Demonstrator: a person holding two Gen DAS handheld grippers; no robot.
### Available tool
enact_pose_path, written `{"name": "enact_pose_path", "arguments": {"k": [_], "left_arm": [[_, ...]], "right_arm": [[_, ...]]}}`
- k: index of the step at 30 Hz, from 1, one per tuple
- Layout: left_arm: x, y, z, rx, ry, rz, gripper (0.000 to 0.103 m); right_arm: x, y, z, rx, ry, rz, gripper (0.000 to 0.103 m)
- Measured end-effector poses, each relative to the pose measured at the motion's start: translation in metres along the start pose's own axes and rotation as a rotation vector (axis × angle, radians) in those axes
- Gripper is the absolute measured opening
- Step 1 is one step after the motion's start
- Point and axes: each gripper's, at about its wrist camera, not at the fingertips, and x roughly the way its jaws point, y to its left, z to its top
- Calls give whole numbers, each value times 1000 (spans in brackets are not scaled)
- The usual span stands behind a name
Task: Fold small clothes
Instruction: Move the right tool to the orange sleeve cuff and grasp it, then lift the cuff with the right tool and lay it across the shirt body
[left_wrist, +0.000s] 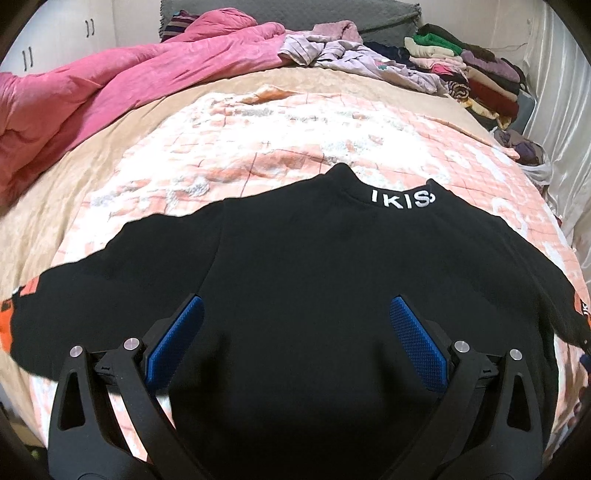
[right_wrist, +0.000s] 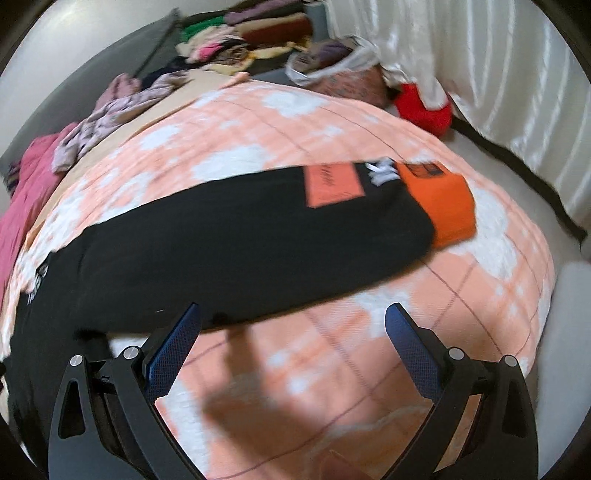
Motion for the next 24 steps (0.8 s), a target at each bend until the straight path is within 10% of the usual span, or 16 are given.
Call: {"name": "enact_pose_path", "arguments": {"k": [19,24], "left_arm": [[39,-18,16,-6,-5,-6,95],[50,-14,13,-15,6,-21,95]], "right_arm": [[37,-92,47,286,-111,165,99],[33,-106,48,339,-152,252,56]]}}
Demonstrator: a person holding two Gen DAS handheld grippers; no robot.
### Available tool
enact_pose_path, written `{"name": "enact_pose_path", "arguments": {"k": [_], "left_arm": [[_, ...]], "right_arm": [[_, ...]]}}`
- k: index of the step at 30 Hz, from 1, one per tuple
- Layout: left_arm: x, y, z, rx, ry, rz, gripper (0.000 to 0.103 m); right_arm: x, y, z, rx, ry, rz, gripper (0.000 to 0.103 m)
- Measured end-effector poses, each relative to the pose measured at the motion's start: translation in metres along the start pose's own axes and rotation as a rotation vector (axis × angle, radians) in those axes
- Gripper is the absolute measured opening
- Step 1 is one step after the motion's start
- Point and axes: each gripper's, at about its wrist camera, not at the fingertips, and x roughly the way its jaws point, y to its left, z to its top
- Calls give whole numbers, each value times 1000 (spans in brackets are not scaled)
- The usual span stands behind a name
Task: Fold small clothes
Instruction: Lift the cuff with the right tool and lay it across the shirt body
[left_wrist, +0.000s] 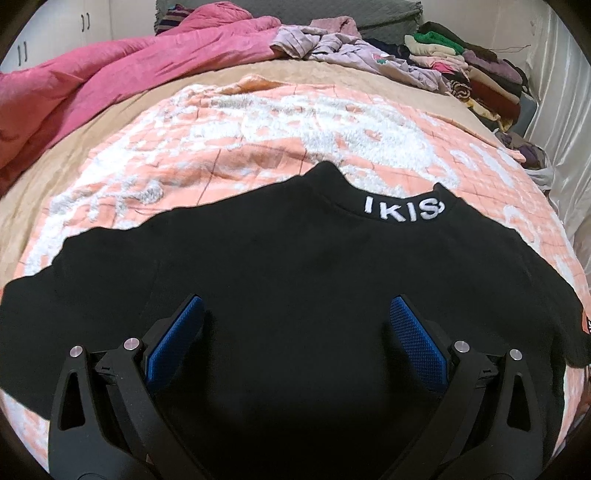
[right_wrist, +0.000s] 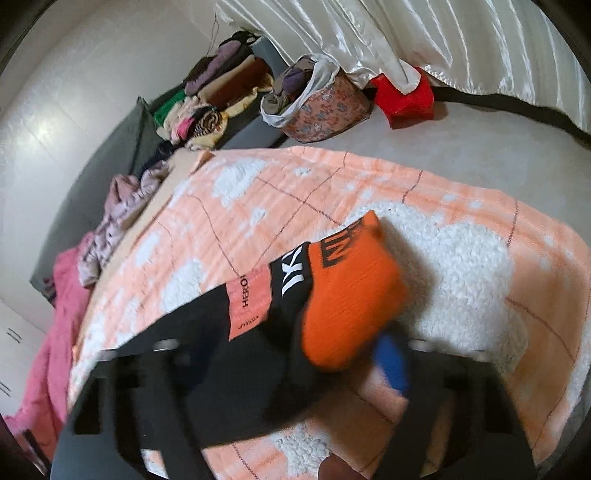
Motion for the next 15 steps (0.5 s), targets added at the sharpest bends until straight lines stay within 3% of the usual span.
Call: {"name": "enact_pose_path", "arguments": {"k": [2,4,9,15], "left_arm": [[1,2,-1,-6,-8,-5,95],[0,4,-3,-13,-14,-14,95],[-11,8,-5,0,-51,6,95],[-25,16,-5,-2,-75,8,95]], "right_arm": [[-1,-6,2,38,0,29,36],[-4,-7,3,43,-10,26,23],[-23,17,3,-34,-53,109,19],[-47,84,-1,-173,-83,209,16]]}}
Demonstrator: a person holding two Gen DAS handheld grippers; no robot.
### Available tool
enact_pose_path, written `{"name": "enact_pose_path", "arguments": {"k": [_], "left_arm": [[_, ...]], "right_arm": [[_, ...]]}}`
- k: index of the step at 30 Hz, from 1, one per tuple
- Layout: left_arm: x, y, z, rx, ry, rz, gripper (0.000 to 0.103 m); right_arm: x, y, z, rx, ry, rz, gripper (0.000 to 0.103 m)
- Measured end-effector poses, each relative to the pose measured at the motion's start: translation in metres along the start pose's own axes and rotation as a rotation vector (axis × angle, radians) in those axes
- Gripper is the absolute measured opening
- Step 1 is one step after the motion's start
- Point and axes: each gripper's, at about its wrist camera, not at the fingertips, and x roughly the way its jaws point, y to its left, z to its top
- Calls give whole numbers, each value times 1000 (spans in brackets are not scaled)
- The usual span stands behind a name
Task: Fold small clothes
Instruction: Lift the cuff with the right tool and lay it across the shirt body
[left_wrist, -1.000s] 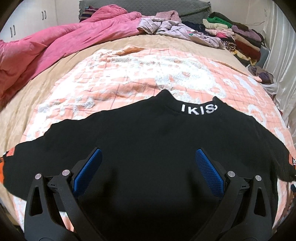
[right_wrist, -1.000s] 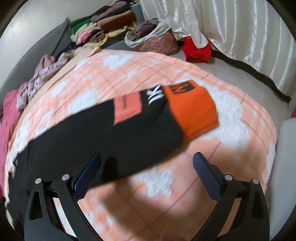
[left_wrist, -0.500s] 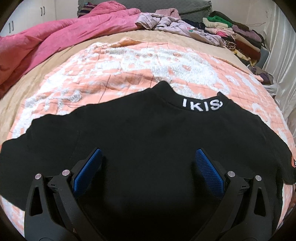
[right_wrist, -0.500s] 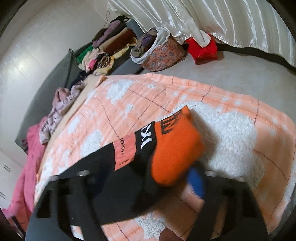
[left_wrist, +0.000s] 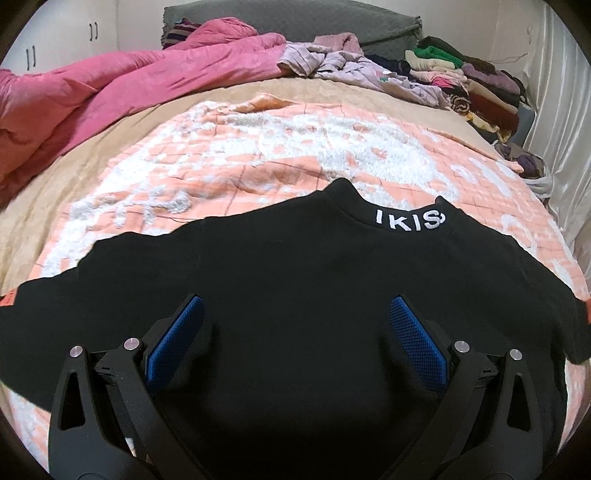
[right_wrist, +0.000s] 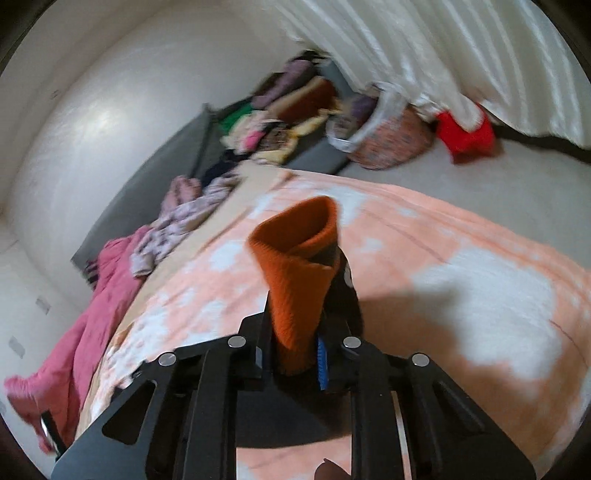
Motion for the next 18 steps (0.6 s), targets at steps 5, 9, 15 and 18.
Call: {"name": "enact_pose_path", "arguments": {"k": [5,9,15,18], "left_arm": [[-10,12,0,-43,-22,-39,95],[-19,16,1,-52,-36,-48,95],[-27,33,4,-87,-50,-57,95],[-27,41,4,-106,-50,-63,95]], "right_arm": [[1,69,-3,-123,12,105,15],[5,117,-18,-196,42,180,15],[21,190,-51,-324,109,237,15],[32,223,-71,-385,146,250,15]]}}
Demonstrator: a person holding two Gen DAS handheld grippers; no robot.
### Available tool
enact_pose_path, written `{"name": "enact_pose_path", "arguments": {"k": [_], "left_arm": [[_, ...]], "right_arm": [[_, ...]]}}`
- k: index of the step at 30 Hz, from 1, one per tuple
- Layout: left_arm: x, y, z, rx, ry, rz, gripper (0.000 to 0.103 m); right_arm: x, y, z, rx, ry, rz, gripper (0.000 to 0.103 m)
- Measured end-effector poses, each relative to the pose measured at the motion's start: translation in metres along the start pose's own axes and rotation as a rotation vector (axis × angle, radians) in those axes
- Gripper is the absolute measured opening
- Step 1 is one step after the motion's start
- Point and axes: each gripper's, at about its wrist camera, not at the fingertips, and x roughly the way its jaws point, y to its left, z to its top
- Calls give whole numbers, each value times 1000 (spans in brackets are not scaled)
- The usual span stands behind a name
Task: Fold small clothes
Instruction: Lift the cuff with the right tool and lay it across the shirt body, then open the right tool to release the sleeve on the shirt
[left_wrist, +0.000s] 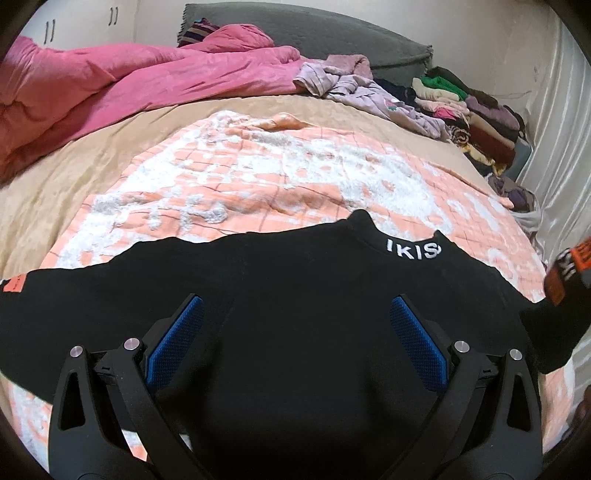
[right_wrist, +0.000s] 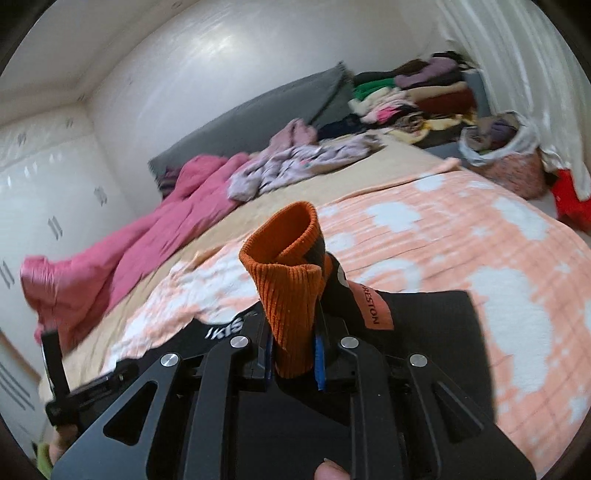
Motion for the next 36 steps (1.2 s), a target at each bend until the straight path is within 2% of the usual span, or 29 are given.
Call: {"name": "enact_pose_path", "arguments": {"k": [5,13,15,19,21,24,26,32,36], "left_arm": [[3,14,1,-45,14,-16,95],[9,29,1,-102,35,-33,95],[10,32,1,-120,41,-47,95],[10,31,-1,-125,47,-72,95],[11,28,-3,-125,54,-96,94],[12,19,-8,-123,72,-147,83],[14,9,-12,-104,97,-177,66],[29,-26,-23,-58,199,-291,60],[41,-49,-28,-14,229,-281,59]], "right_arm": [[31,39,-14,-59,69,32,15],[67,76,-35,-75,146,88,15],[74,85,-40,-81,165,105,18],[84,94,-45,-66,210,175,43],[80,95,-46,-65,205,195,45],[72,91,-44,-79,191,177,45],[65,82,-42,-76,181,145,45],[52,52,-44,-52,178,46,45],[43,37,-48,-51,171,-9,45]]}}
